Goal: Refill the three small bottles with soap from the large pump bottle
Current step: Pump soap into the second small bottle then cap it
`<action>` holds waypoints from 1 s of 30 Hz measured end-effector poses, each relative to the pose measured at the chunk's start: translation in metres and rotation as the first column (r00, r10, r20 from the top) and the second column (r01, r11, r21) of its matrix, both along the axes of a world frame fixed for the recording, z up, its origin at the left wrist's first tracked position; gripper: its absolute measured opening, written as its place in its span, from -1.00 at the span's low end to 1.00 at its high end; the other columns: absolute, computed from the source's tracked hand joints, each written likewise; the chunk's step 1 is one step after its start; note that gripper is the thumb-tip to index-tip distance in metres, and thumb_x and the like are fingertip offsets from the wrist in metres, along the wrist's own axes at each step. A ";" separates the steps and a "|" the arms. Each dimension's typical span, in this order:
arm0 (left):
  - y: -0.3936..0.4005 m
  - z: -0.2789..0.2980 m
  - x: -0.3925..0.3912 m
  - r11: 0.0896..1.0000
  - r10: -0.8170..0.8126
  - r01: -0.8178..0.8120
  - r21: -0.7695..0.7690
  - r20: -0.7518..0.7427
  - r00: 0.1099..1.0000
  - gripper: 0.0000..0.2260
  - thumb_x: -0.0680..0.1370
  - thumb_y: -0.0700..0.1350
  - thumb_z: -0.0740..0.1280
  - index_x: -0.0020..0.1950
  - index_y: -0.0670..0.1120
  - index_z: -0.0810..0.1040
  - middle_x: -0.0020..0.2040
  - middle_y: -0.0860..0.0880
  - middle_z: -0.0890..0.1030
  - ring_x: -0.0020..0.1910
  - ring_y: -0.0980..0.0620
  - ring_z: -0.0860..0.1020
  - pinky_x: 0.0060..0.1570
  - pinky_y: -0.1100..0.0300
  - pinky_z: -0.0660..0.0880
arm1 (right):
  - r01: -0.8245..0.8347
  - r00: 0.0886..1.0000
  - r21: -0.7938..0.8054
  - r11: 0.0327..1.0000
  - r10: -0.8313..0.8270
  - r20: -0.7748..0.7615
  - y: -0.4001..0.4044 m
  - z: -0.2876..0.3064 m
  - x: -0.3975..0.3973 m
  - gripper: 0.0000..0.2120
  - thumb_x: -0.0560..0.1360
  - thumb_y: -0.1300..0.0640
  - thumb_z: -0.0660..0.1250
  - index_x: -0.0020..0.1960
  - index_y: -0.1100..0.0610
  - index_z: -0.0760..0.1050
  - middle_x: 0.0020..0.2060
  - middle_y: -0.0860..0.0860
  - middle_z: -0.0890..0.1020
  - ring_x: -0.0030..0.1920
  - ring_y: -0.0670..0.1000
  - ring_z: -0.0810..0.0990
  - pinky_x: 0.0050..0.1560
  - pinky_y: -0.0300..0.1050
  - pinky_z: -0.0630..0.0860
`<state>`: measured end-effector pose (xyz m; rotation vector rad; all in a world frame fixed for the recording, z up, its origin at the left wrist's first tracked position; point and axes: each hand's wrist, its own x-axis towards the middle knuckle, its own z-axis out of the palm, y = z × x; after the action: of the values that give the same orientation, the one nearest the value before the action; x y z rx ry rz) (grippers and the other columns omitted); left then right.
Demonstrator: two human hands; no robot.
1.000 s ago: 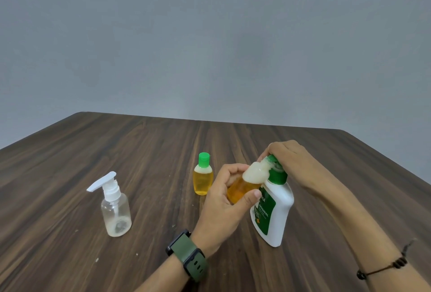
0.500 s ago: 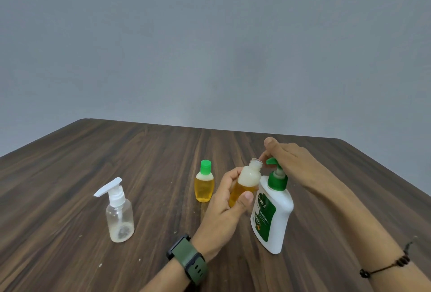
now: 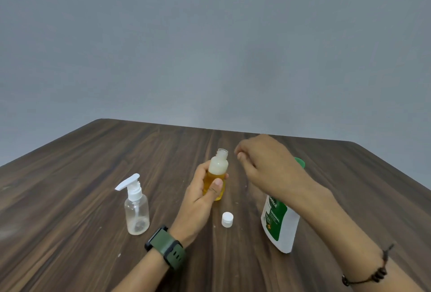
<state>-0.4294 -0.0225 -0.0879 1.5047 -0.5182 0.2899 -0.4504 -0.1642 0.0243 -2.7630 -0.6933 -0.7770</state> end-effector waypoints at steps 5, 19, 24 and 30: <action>0.013 -0.013 -0.002 0.991 0.125 -0.127 -0.052 -0.038 0.991 -0.72 0.48 -0.01 0.27 0.18 0.10 0.40 0.07 0.01 0.57 0.06 0.14 0.54 0.02 0.30 0.48 | 0.026 0.992 -0.116 0.993 -0.040 -0.119 0.020 -0.027 0.004 -0.87 0.51 0.21 0.15 -0.18 0.20 0.42 -0.20 0.10 0.57 -0.11 0.12 0.51 -0.13 -0.02 0.48; 0.011 -0.033 0.007 0.966 0.259 -0.245 0.087 -0.217 0.941 -0.68 0.47 -0.22 0.38 0.10 0.09 0.38 0.09 0.02 0.59 0.08 0.09 0.55 0.14 0.01 0.50 | 0.083 0.873 -0.143 0.986 -0.141 -0.467 0.021 -0.096 0.022 -0.93 0.50 0.23 0.19 -0.07 0.12 0.43 0.00 0.13 0.59 0.04 0.14 0.57 -0.15 -0.10 0.43; 0.009 -0.031 0.004 0.971 0.237 -0.223 0.086 -0.215 0.947 -0.70 0.47 -0.23 0.38 0.09 0.05 0.40 0.05 0.07 0.60 0.05 0.11 0.56 0.13 0.01 0.50 | 0.029 0.989 0.202 0.979 0.001 -0.147 0.023 -0.065 0.024 -0.77 0.51 0.22 0.23 0.14 0.15 0.54 0.01 0.05 0.63 0.00 0.02 0.57 0.01 -0.14 0.46; 0.010 -0.027 0.002 0.974 0.216 -0.195 0.114 -0.214 0.952 -0.69 0.48 -0.23 0.36 0.11 0.06 0.38 0.09 0.11 0.56 0.09 0.18 0.52 0.14 0.15 0.46 | -0.018 0.990 0.263 0.965 0.053 -0.128 0.036 -0.044 0.023 -0.70 0.55 0.22 0.24 0.26 0.09 0.50 0.18 -0.01 0.59 0.15 -0.06 0.54 0.15 -0.28 0.41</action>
<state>-0.4275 -0.0126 -0.1153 1.6606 -0.1947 0.2552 -0.4279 -0.1287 -0.0195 -2.5284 -0.5680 -0.6191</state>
